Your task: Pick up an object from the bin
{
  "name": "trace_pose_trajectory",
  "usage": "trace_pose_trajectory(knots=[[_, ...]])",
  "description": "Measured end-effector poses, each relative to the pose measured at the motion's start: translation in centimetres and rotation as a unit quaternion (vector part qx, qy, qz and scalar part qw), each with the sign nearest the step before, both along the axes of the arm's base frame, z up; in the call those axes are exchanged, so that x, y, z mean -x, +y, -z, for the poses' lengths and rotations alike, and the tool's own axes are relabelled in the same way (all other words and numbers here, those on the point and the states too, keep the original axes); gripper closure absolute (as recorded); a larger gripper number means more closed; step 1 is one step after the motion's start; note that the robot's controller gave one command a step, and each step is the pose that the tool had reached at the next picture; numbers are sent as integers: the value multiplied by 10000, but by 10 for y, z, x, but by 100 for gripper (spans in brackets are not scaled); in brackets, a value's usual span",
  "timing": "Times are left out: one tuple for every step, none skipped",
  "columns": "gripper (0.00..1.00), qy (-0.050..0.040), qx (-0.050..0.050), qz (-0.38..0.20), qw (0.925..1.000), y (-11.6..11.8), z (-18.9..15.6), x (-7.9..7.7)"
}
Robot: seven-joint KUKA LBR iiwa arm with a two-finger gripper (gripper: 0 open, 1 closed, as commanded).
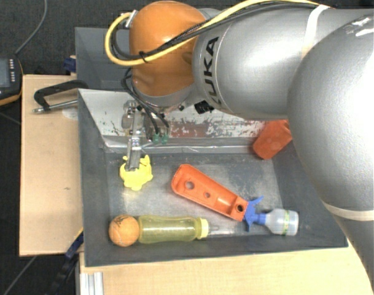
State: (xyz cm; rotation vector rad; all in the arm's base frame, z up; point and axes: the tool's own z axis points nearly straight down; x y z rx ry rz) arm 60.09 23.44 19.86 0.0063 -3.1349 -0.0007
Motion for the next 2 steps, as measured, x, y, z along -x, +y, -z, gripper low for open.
trace_pose_trajectory(knots=[[0, -43, -9, 13, 10000, -1, -6, -2], [0, -23, -6, -36, 10000, -27, -69, 15]])
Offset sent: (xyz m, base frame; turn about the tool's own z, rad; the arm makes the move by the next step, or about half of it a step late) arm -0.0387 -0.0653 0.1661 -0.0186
